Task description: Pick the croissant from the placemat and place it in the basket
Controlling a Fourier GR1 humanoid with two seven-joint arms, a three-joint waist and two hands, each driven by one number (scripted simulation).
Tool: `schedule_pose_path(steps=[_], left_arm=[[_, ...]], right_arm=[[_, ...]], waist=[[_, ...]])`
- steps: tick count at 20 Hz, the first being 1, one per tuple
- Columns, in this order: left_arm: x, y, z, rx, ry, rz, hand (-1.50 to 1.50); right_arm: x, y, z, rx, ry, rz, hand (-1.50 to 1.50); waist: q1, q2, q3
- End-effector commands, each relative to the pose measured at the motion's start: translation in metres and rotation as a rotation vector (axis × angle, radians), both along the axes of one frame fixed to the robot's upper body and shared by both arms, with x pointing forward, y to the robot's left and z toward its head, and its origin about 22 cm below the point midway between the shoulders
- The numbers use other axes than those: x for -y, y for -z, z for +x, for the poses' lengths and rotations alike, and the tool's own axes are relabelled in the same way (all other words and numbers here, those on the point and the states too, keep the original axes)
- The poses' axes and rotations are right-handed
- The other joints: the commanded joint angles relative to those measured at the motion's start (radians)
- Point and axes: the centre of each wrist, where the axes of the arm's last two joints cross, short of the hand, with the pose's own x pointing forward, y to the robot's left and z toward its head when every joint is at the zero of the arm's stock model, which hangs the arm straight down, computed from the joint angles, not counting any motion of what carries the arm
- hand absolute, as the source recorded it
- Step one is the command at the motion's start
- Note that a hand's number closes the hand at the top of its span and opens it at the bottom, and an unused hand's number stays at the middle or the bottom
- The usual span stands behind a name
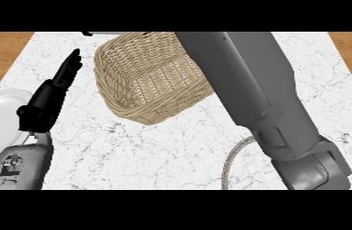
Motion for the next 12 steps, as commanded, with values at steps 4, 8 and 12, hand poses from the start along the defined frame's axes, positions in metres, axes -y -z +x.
schedule_pose_path(steps=[4, 8, 12], left_arm=[[-0.001, -0.007, -0.007, 0.01, 0.004, 0.021, 0.0], [-0.004, -0.001, -0.01, -0.003, -0.004, -0.002, 0.0], [0.001, 0.004, -0.006, -0.014, -0.007, -0.002, 0.0]], right_arm=[[-0.014, -0.016, 0.001, -0.176, 0.114, 0.115, -1.5], [-0.021, -0.017, -0.001, -0.083, 0.096, 0.167, -1.5], [-0.013, -0.025, -0.003, 0.143, 0.11, 0.32, -1.5]], waist=[[0.004, -0.002, 0.002], [-0.004, 0.0, 0.001], [-0.02, 0.002, 0.002]])
